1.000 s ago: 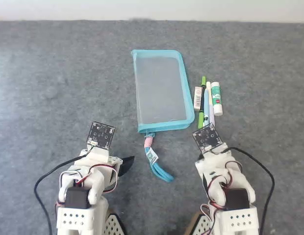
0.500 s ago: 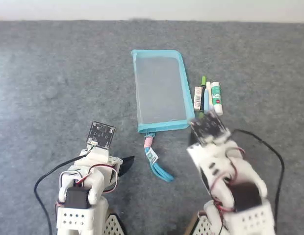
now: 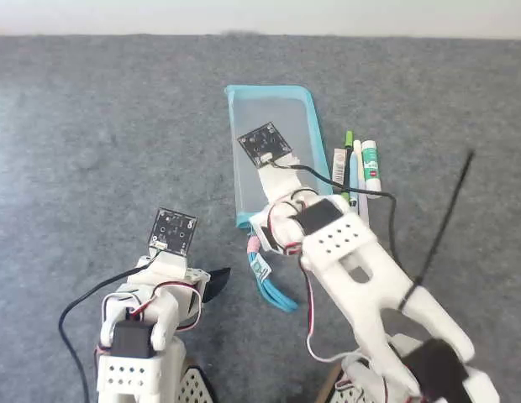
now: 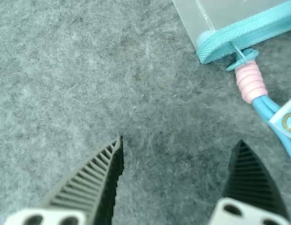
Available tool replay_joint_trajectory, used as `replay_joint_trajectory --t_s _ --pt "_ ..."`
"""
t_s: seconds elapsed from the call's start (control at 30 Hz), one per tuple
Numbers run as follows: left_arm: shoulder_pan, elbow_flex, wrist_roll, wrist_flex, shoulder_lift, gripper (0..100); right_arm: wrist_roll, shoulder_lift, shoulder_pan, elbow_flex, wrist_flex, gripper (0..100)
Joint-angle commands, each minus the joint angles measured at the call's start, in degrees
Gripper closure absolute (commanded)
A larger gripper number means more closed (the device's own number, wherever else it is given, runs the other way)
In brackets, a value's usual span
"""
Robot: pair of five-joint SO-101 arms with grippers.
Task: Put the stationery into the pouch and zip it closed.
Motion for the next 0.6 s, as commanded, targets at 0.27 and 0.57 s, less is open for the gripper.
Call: replay_joint_trajectory --t_s 0.27,0.57 --pt "-0.44 -0.57 0.88 0.26 -1.32 66 -6.51 1.89 -9.89 -2.55 -1.45 73.1" --pt "-0.44 -0.57 0.88 0.26 -1.32 66 -6.59 7.60 -10.42 -2.73 -1.45 70.9"
